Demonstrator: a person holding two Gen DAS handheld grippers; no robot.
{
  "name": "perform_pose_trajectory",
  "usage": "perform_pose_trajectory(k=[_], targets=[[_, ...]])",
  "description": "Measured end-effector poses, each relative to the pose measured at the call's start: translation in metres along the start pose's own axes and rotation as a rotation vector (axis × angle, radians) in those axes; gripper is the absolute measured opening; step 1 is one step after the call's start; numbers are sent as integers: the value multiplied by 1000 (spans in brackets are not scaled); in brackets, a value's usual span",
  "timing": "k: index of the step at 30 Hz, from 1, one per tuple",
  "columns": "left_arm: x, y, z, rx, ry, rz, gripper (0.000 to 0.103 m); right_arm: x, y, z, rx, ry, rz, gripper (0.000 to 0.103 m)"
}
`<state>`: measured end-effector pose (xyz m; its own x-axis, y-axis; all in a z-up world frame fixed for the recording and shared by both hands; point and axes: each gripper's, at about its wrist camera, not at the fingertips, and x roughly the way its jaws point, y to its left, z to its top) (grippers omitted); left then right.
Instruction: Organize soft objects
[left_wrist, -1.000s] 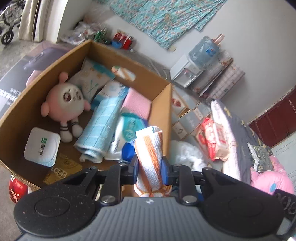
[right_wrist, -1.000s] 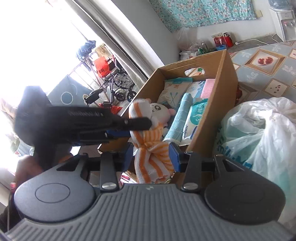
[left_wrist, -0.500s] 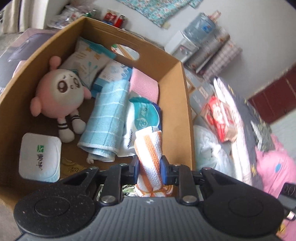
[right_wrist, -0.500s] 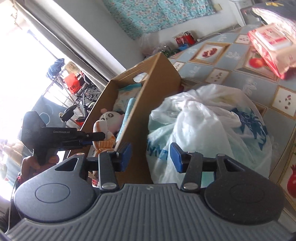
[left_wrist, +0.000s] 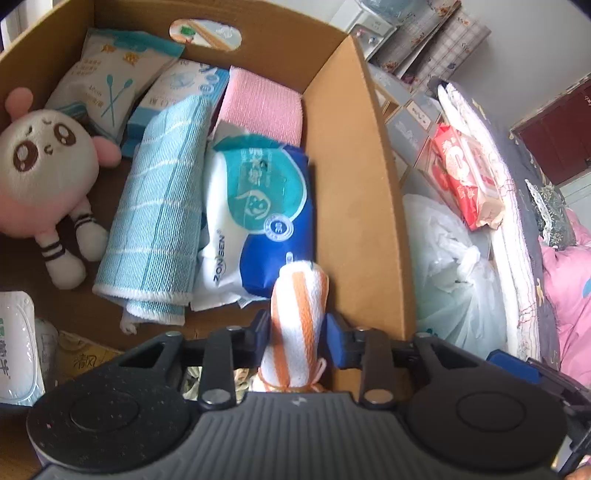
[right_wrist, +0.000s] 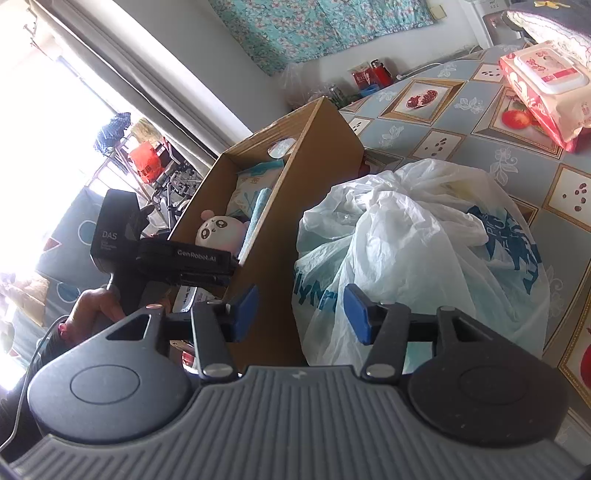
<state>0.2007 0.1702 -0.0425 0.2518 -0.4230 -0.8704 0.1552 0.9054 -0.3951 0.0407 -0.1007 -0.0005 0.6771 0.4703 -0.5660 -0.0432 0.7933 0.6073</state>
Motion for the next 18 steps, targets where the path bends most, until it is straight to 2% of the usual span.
perform_pose_trajectory(k=[3, 10, 13, 18], targets=[[-14, -1, -1, -6, -43, 20, 57, -2, 3, -2, -16, -6, -6, 56], [-65, -1, -17, -34, -184, 35, 62, -15, 18, -10, -70, -57, -42, 64], [-97, -4, -37, -24, -289, 49, 69, -24, 33, -15, -128, -96, -80, 75], [-144, -14, -88, -6, -446, 84, 91, -34, 61, -21, -238, -166, -162, 90]])
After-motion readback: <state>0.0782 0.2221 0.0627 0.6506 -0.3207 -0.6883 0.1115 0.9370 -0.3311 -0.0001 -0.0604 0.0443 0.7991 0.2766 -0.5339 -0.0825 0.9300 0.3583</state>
